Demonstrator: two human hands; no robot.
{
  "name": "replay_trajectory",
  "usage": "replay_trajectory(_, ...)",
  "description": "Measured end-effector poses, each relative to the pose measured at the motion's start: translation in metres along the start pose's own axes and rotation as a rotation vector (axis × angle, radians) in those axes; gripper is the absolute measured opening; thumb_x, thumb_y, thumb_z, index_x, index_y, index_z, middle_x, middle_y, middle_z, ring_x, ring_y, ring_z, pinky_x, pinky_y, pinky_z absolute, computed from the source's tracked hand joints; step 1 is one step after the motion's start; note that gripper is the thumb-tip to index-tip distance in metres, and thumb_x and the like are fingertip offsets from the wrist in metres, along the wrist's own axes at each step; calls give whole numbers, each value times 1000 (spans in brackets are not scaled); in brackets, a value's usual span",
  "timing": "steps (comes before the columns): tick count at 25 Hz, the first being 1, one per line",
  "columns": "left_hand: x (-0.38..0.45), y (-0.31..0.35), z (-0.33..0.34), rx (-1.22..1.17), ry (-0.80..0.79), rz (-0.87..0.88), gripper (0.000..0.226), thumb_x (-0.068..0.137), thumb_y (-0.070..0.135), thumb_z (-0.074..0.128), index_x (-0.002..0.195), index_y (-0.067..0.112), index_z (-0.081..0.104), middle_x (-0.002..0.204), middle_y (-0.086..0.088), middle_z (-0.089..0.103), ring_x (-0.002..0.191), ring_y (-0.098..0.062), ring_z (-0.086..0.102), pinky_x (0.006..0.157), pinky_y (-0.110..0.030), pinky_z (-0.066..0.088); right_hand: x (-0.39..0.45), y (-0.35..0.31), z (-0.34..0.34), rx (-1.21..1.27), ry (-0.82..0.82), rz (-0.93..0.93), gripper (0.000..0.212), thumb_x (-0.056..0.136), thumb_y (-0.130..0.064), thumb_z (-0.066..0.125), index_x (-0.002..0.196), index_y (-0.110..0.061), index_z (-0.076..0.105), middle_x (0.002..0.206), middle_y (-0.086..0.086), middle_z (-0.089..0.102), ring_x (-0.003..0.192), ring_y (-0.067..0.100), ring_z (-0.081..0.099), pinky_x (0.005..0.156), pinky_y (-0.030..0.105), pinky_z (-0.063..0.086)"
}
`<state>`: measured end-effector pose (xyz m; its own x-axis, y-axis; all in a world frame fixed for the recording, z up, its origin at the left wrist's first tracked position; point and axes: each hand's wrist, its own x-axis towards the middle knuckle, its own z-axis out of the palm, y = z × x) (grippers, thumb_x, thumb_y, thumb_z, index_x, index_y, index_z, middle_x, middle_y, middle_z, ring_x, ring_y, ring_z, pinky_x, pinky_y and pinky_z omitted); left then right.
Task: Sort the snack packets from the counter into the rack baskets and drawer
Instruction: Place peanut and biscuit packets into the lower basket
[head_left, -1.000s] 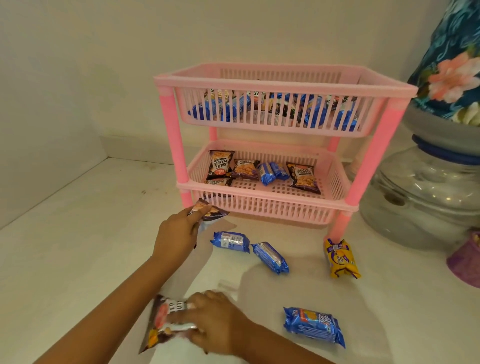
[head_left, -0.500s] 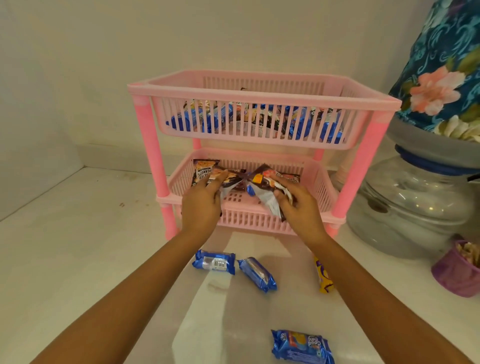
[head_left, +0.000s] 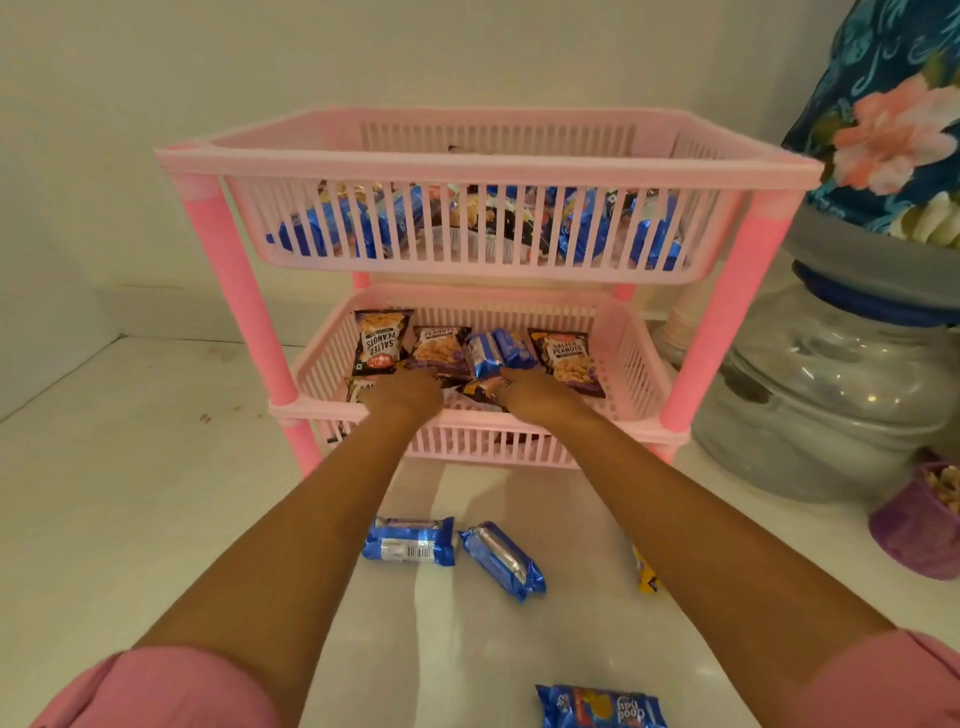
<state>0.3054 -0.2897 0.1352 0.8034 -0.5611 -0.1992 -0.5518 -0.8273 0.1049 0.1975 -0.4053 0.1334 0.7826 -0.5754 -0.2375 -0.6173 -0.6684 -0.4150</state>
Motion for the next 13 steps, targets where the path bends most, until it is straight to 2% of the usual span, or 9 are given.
replay_trajectory(1, 4, -1, -2, 47, -108, 75, 45, 98, 25, 26, 142, 18, 32, 151, -11, 31, 137, -35, 31, 112, -51, 28, 2, -2, 0, 13, -42, -13, 49, 98, -46, 27, 140, -22, 38, 142, 14, 45, 120, 33, 49, 99, 41, 41)
replay_trajectory(3, 5, -2, -9, 119, -289, 220, 49, 100, 31, 21, 147, 17, 19, 158, -10, 10, 145, -32, 10, 117, -52, 14, 3, -4, -2, 24, -109, -55, 57, 98, -51, 21, 145, -19, 31, 148, 13, 38, 128, 32, 42, 105, 41, 35)
replay_trajectory(4, 5, -3, -12, 82, -351, 228, 51, 100, 37, 23, 147, 19, 17, 158, -9, 8, 145, -30, 9, 119, -49, 11, 3, -4, -2, 47, -145, -60, 59, 97, -52, 20, 146, -20, 28, 151, 12, 34, 132, 31, 38, 108, 40, 31)
replay_trajectory(6, 7, -4, -16, -19, -387, 201, 58, 96, 47, 30, 147, 22, 19, 157, -6, 16, 144, -28, 17, 118, -44, 16, 3, -2, -2, 109, -228, -32, 60, 96, -54, 22, 147, -22, 23, 155, 7, 25, 139, 29, 29, 111, 39, 24)
replay_trajectory(9, 9, -4, -16, -117, -384, 184, 57, 95, 46, 36, 146, 24, 23, 155, -6, 24, 141, -28, 25, 117, -44, 23, 1, -1, -5, 117, -267, -27, 59, 96, -53, 24, 148, -24, 19, 158, 4, 18, 143, 26, 22, 113, 37, 20)
replay_trajectory(11, 6, -5, -10, -128, -288, 213, 52, 96, 45, 30, 144, 24, 27, 152, -10, 30, 138, -29, 30, 113, -46, 28, -1, -2, -5, 99, -154, -89, 56, 98, -50, 23, 145, -21, 28, 152, 10, 31, 135, 29, 34, 109, 39, 28)
replay_trajectory(13, -6, -4, -3, -131, 91, 188, 50, 96, 46, 25, 138, 22, 38, 137, -17, 49, 123, -35, 47, 96, -45, 44, -10, -4, -4, 68, 174, -164, 52, 98, -49, 27, 140, -20, 37, 145, 11, 43, 128, 31, 45, 102, 43, 42)
